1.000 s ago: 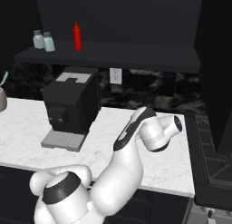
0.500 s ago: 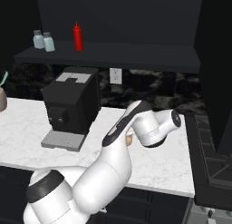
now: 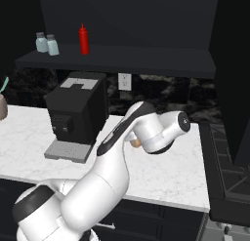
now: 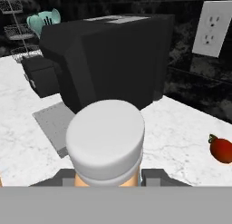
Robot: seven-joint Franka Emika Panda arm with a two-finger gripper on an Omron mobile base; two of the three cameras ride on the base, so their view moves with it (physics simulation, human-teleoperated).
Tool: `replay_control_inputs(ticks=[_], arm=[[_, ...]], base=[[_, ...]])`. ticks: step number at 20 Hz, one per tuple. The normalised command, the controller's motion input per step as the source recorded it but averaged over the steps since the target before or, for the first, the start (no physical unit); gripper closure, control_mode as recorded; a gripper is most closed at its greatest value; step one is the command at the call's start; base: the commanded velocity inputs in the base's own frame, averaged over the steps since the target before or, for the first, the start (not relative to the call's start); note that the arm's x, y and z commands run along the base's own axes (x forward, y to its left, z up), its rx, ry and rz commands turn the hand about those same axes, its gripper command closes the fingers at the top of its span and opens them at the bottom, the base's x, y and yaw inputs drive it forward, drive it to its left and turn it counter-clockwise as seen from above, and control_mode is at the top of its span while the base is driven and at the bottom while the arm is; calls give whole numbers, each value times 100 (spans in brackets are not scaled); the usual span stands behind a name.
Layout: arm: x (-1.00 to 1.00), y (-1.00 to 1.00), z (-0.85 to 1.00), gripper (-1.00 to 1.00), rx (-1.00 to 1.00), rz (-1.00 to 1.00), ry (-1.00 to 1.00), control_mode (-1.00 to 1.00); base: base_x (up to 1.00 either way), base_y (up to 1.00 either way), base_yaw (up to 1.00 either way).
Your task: Put the shaker and condiment bottle from the counter next to their counterparts in the cabinet.
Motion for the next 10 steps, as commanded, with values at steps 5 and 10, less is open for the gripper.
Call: replay_control_inputs(ticks=[5,10], arm=[[0,18,30,100,-7,-1,-9,-100],[0,25,26,100,-5,0,0,-100]], base=[[0,0,0],[0,0,0]])
